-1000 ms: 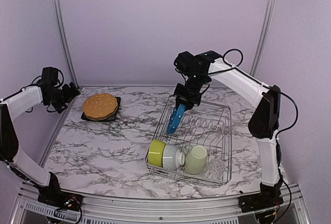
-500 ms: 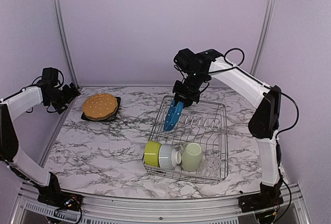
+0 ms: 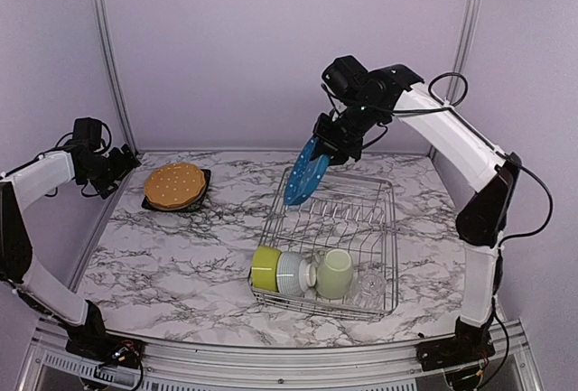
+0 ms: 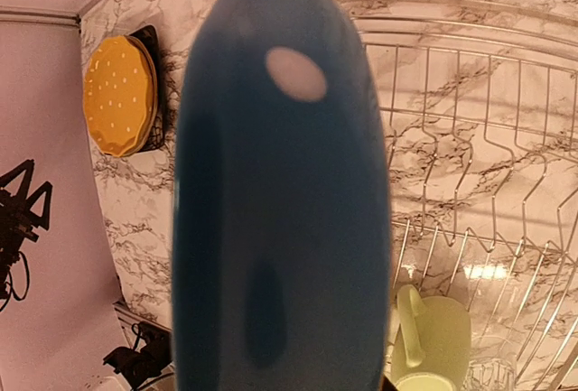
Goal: Unload the mixed dishes from the dish rack
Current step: Grab the plate from the dish rack, then pass from the right arm to the left
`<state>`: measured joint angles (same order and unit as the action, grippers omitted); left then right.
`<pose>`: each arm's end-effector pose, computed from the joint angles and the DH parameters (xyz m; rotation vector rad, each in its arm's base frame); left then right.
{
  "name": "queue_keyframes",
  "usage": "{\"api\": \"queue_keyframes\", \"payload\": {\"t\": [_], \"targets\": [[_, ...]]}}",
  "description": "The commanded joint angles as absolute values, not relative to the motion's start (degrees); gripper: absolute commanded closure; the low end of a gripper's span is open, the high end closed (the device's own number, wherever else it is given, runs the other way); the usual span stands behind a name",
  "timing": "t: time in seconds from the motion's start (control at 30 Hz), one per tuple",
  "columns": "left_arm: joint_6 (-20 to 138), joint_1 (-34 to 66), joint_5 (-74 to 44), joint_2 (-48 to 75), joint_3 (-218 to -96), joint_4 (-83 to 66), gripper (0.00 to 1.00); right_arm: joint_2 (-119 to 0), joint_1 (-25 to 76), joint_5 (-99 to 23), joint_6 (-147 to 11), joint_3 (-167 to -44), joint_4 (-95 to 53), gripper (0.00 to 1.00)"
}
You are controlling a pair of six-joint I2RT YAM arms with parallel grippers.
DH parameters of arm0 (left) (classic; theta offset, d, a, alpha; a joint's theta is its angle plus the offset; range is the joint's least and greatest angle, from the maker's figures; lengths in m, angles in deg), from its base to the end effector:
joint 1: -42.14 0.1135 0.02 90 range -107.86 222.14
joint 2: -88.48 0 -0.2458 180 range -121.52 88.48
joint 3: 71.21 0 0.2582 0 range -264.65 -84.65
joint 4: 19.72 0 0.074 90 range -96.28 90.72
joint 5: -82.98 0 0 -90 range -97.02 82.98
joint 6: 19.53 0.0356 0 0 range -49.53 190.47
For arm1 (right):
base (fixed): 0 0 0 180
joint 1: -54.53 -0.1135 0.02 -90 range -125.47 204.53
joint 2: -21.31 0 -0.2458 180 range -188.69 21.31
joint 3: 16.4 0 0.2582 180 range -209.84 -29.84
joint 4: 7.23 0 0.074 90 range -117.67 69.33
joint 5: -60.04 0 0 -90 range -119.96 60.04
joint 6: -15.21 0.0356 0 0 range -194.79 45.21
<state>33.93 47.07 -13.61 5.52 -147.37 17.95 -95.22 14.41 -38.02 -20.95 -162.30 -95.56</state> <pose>0.3235 0.0238 0.2503 -0.7876 2.2427 -0.4032 0.3112 0.2687 0.3664 0.2789 2.7751 0.7002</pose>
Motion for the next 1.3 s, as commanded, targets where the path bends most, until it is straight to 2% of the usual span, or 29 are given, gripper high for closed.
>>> {"api": "queue_keyframes", "payload": {"t": [0.0,0.07,0.4,0.53,0.73,0.93,1.07,1.27], "targets": [[35.9,47.1,-14.2,7.0,-149.0,17.2,0.01,-88.5,14.6,-37.9,-22.7,-164.2,-88.5,0.94],[36.3,47.2,-14.5,7.7,-149.3,16.7,0.01,-86.7,15.1,-37.4,-24.2,-162.5,-86.3,1.00],[39.1,44.7,-26.1,13.1,-150.4,7.9,0.01,-77.2,18.7,-48.9,-33.3,-147.8,-64.5,1.00],[42.1,39.7,-30.7,12.9,-152.9,7.5,0.01,-74.8,19.6,-54.8,-34.4,-142.2,-54.8,1.00],[44.5,32.1,-37.1,13.9,-154.3,4.5,0.01,-73.7,19.7,-60.2,-36.1,-138.3,-47.9,1.00],[50.0,24.9,-39.7,11.8,-159.8,9.5,0.02,-72.9,19.7,-65.7,-36.1,-133.8,-40.9,1.00],[52.1,21.9,-39.5,9.6,-162.8,13.1,0.07,-72.8,19.7,-69.2,-35.6,-131.5,-36.5,1.00],[55.4,18.2,-38.3,6.3,-167.1,19.5,0.21,-72.5,19.7,-73.0,-33.9,-128.5,-30.9,1.00]]}}
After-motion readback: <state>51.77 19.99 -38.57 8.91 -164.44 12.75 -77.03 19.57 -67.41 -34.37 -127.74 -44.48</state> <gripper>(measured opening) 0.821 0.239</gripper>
